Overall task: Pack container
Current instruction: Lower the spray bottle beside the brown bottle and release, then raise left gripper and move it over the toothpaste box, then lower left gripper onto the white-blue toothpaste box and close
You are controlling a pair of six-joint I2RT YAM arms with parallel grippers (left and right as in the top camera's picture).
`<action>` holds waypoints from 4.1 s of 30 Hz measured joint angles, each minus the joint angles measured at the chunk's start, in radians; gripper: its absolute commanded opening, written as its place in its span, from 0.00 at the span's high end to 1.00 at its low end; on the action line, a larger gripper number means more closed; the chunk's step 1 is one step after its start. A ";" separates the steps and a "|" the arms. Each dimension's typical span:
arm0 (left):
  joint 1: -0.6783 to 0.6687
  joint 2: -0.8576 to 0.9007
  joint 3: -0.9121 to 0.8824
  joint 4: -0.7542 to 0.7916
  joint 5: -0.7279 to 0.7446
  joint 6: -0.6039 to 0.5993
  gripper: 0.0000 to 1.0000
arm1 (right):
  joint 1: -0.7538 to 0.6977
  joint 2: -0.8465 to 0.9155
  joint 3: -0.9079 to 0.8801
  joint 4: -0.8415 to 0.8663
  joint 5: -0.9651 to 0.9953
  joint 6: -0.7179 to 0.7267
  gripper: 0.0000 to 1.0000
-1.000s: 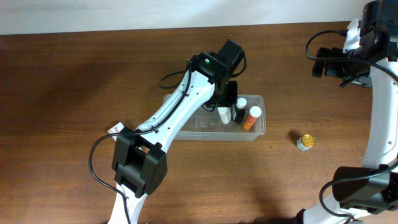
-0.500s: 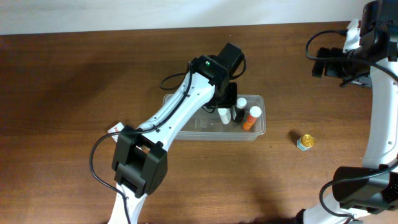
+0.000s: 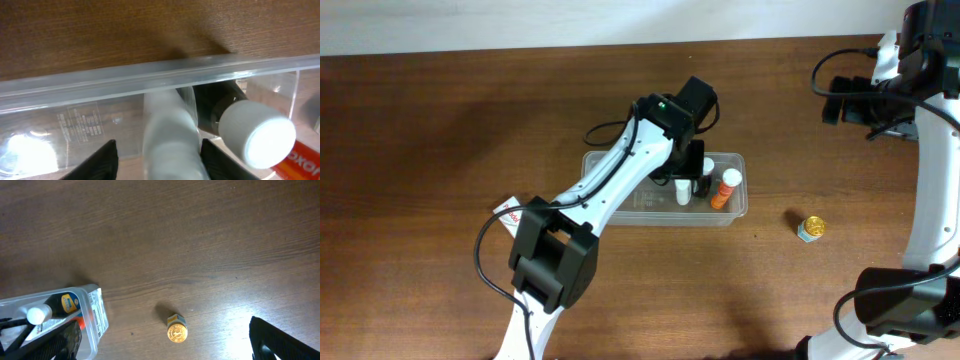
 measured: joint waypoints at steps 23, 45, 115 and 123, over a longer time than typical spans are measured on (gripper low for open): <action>0.002 0.006 0.365 -0.224 -0.161 0.097 0.34 | 0.000 0.000 0.000 0.000 0.000 0.000 0.02; 0.529 0.011 0.493 -0.522 -0.133 0.006 0.01 | 0.000 0.000 0.000 0.000 0.000 0.000 0.02; 0.759 -0.085 -0.568 -0.093 0.037 0.110 0.23 | 0.000 0.000 0.000 0.000 0.000 0.000 0.02; 0.761 -0.087 -0.568 -0.072 0.019 0.224 0.42 | 0.000 0.000 0.000 0.000 0.000 0.000 0.02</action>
